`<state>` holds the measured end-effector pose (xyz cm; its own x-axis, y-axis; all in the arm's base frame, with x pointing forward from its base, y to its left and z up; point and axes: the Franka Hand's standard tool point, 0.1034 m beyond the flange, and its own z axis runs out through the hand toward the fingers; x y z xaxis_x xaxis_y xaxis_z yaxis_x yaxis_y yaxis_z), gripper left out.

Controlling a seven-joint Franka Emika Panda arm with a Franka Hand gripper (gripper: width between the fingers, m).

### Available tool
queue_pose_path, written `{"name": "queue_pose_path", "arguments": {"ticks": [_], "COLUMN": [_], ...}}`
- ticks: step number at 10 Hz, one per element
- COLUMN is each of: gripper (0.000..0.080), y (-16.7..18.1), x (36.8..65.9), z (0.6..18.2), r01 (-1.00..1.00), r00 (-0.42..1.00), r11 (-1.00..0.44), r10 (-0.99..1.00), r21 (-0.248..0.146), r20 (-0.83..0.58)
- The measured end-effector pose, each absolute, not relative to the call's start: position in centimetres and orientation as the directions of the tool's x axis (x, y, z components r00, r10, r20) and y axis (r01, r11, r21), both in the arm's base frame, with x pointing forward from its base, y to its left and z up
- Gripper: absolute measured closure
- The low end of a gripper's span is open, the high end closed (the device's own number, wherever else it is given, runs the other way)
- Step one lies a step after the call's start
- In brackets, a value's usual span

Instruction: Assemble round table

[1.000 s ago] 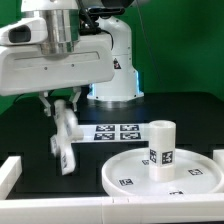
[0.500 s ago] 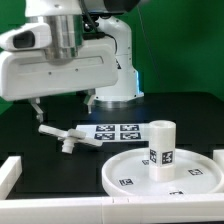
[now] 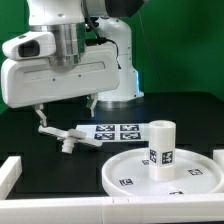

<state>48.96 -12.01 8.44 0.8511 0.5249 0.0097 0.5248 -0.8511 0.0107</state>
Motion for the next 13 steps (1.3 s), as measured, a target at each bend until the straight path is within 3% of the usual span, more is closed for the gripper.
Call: {"name": "queue_pose_path", "arguments": {"ticks": [2, 7, 8, 10, 13], "gripper": [0.0151, 0.0151, 0.0151, 0.0151, 0.0151], "y": [-12.1, -12.9, -12.6, -12.2, -12.9], "x": [47.8, 45.7, 45.1, 42.8, 42.2], "z": [8.5, 8.2, 8.0, 6.8, 6.5], "r01": [0.643, 0.703, 0.719, 0.775, 0.758], "r00": [0.763, 0.708, 0.689, 0.625, 0.646], "r11": [-0.764, -0.708, -0.689, -0.624, -0.645], "r10": [0.645, 0.706, 0.724, 0.78, 0.763], "r21": [0.062, 0.063, 0.095, 0.1, 0.093], "r20": [0.035, 0.028, 0.037, 0.025, 0.022]}}
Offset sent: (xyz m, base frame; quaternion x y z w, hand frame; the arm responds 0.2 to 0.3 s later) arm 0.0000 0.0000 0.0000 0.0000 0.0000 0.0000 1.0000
